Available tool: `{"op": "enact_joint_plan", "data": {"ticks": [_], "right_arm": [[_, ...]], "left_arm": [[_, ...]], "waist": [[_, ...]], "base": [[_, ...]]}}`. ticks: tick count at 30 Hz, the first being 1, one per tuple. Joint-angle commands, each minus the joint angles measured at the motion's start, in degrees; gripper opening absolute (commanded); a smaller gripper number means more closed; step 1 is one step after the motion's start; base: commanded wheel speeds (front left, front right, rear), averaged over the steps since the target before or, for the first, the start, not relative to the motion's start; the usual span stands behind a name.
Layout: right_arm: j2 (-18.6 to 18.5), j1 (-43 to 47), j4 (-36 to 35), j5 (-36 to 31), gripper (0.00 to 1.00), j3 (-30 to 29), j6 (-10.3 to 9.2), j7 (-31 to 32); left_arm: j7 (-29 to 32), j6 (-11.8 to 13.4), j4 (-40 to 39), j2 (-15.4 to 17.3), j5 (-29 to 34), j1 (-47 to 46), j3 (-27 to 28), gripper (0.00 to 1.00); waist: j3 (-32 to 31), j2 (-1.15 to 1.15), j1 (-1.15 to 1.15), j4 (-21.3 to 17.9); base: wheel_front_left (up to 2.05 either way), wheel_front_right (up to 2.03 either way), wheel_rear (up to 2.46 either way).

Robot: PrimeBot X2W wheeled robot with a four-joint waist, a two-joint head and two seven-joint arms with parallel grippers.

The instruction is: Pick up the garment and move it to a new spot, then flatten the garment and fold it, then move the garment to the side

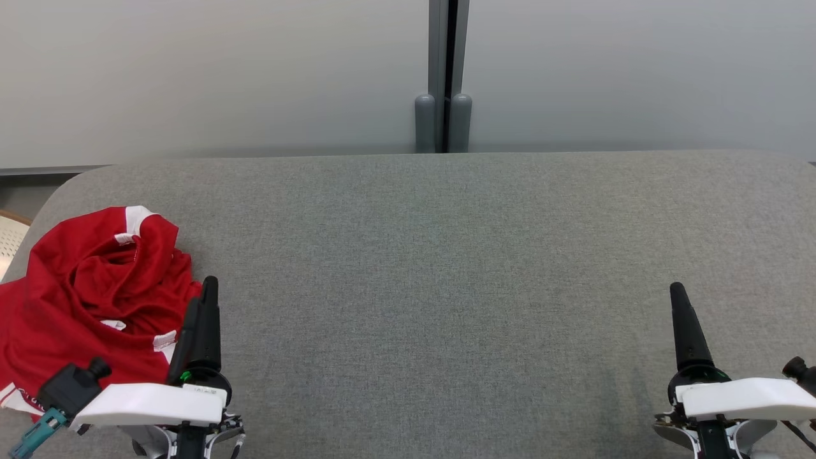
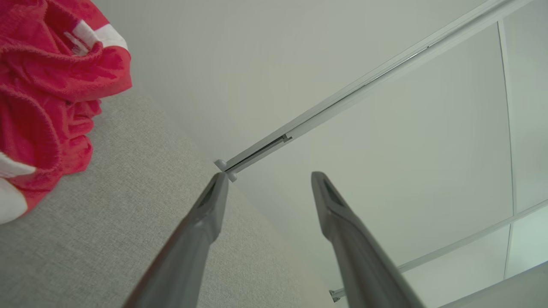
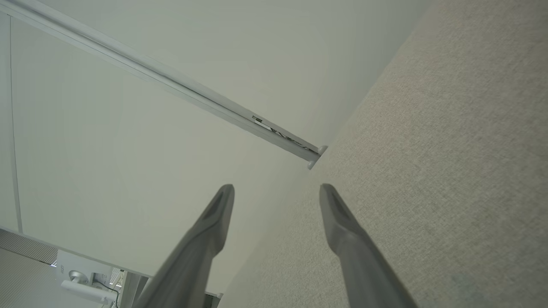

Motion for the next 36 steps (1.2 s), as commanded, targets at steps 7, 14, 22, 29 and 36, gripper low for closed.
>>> {"op": "enact_joint_plan", "data": {"ticks": [7, 14, 22, 29, 36], "right_arm": [[-0.6, -0.8, -2.6, -10.1, 1.0, 1.5, 0.26, -1.9], [-0.6, -0.8, -3.2, -16.7, 1.0, 3.5, 0.3, -3.1], [-0.7, -0.5, -3.0, -23.4, 1.0, 5.2, 0.34, -4.6], [-0.7, -0.5, -3.3, -26.8, 1.0, 6.1, 0.37, -5.8], [-0.7, -0.3, -3.2, -33.9, 1.0, 5.9, 0.4, -6.8]], "left_arm": [[-1.8, 2.2, -2.8, 0.6, 10.0, -1.2, -2.6, 1.0], [-3.0, 4.6, -3.6, 0.6, 16.6, -1.2, -4.1, 1.0], [-4.4, 5.6, -4.0, 0.7, 23.9, -1.0, -6.6, 1.0], [-5.6, 6.8, -3.3, 0.8, 29.4, -0.6, -7.9, 1.0], [-6.7, 8.6, -3.2, 1.2, 35.0, -1.1, -9.5, 1.0]], "waist": [[0.2, 0.0, 0.0, 0.0], [0.3, 0.0, 0.0, 0.0], [0.3, 0.0, 0.0, 0.0], [0.4, 0.0, 0.0, -0.1], [0.5, 0.0, 0.0, -0.1]], "base": [[0.0, 0.0, 0.0], [0.0, 0.0, 0.0], [0.0, 0.0, 0.0], [0.0, 0.0, 0.0], [0.0, 0.0, 0.0]]}}
